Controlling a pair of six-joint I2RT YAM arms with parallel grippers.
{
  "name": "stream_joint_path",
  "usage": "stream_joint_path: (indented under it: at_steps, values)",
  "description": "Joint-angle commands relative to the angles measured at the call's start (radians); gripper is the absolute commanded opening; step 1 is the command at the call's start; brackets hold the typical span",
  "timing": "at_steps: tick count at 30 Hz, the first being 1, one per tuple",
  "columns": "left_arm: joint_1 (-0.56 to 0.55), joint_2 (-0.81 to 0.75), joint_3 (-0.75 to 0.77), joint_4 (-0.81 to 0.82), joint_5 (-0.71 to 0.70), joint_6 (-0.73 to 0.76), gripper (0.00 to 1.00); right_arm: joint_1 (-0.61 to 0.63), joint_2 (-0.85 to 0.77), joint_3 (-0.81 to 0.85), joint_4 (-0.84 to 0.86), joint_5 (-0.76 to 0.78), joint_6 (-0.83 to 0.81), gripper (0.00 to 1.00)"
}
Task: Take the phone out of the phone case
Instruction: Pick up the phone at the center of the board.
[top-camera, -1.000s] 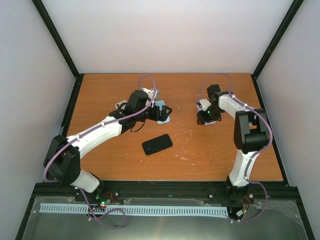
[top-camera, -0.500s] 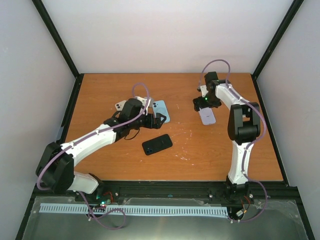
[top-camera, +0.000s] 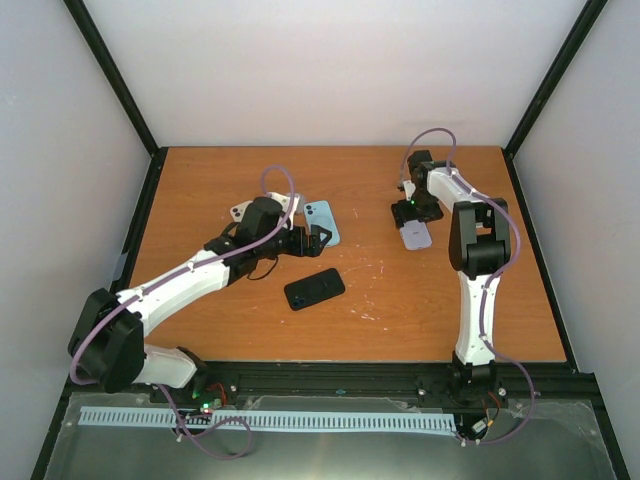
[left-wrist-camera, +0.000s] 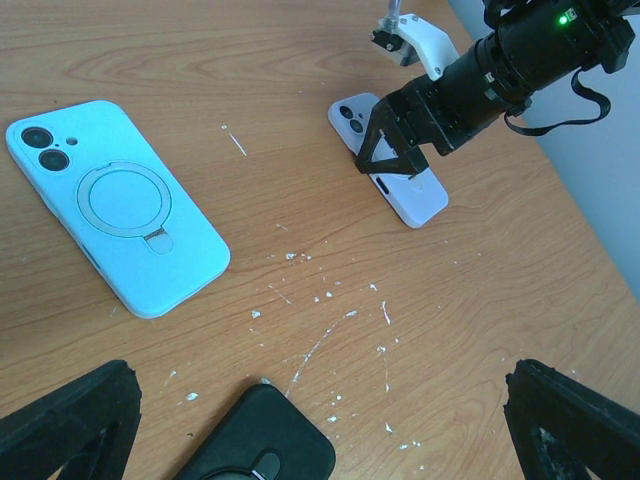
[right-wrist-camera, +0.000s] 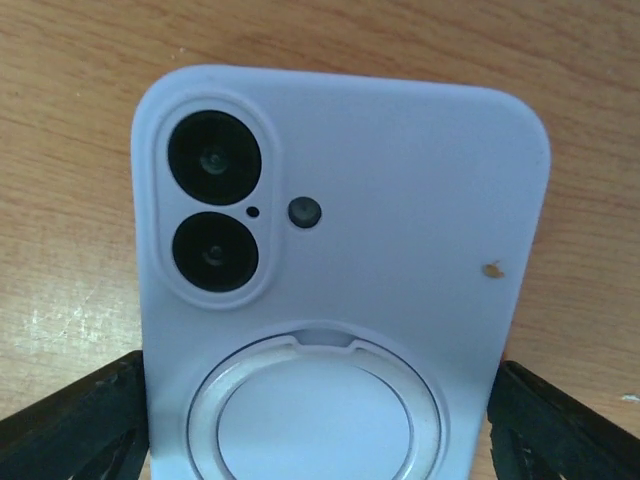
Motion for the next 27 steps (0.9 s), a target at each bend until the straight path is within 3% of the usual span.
stream_joint_path:
  at_steps: [1,12,17,23,27]
  values:
    - [0.007,0.013,0.032,0.002,0.008,0.028,1.0,-0.004,0.037,-0.026,-0.058,-0.032,-0.024,0.86]
    - [0.007,0.047,0.054,0.011,0.01,0.058,1.0,-0.004,0.029,-0.126,-0.111,-0.06,-0.089,0.87]
    - [0.007,0.073,0.071,0.013,0.022,0.072,0.99,-0.003,-0.009,-0.203,-0.066,-0.109,-0.122,0.73]
    - [0.007,0.071,0.087,-0.005,0.017,0.093,1.0,0.021,-0.207,-0.336,-0.006,-0.252,-0.237,0.66]
    - [0.004,0.041,0.045,0.051,0.049,0.103,0.96,0.034,-0.374,-0.439,-0.047,-0.453,-0.439,0.6]
